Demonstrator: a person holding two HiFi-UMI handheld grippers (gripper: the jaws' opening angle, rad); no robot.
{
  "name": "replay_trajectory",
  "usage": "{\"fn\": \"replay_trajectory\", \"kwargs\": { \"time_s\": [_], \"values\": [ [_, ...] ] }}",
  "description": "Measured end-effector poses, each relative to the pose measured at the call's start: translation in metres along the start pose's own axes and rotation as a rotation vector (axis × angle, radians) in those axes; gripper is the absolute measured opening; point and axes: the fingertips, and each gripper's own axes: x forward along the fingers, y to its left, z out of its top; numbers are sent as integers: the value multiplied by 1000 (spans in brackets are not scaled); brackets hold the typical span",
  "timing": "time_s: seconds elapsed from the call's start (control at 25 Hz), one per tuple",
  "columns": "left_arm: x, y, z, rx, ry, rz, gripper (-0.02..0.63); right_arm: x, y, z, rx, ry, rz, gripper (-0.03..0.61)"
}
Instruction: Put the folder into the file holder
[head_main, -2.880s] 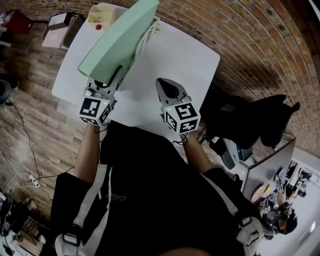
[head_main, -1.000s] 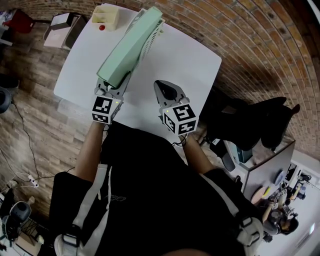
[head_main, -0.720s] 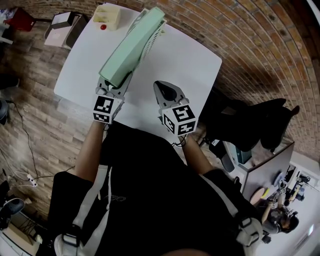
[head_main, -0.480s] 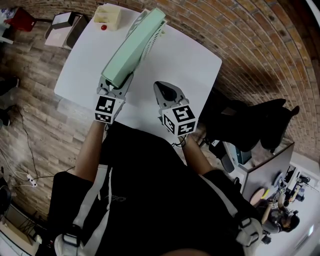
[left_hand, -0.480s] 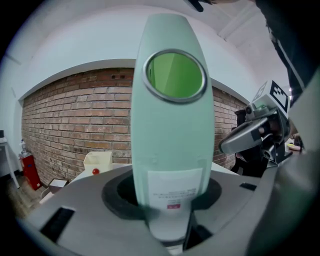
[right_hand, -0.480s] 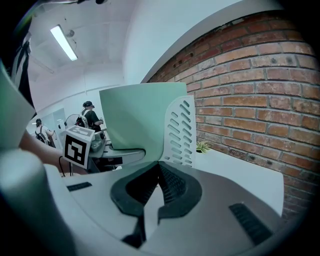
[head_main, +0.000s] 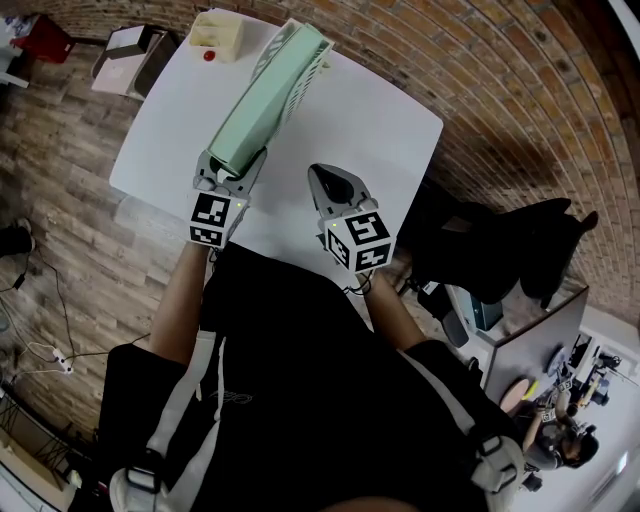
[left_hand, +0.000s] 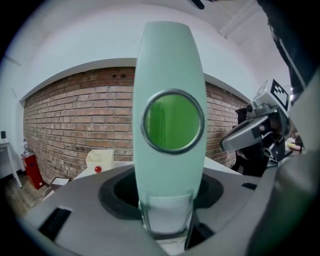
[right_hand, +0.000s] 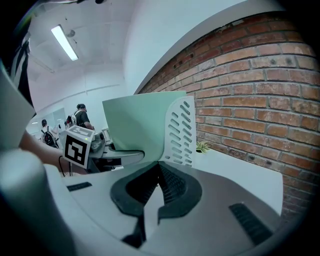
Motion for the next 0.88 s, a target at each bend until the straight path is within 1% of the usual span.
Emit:
{"fn": "replay_trajectory", "kwargs": {
  "time_s": [0.12, 0.52, 0.88],
  "values": [
    [-4, -1, -3, -6, 10, 4, 218, -1, 2, 0, -3, 0, 4, 9],
    [-21, -5, -7, -2, 24, 27, 218, -11, 9, -1, -17, -9, 18, 9],
    [-45, -6, -16, -25, 33, 74, 218, -18, 20, -6, -30, -15, 40, 9]
  ]
}}
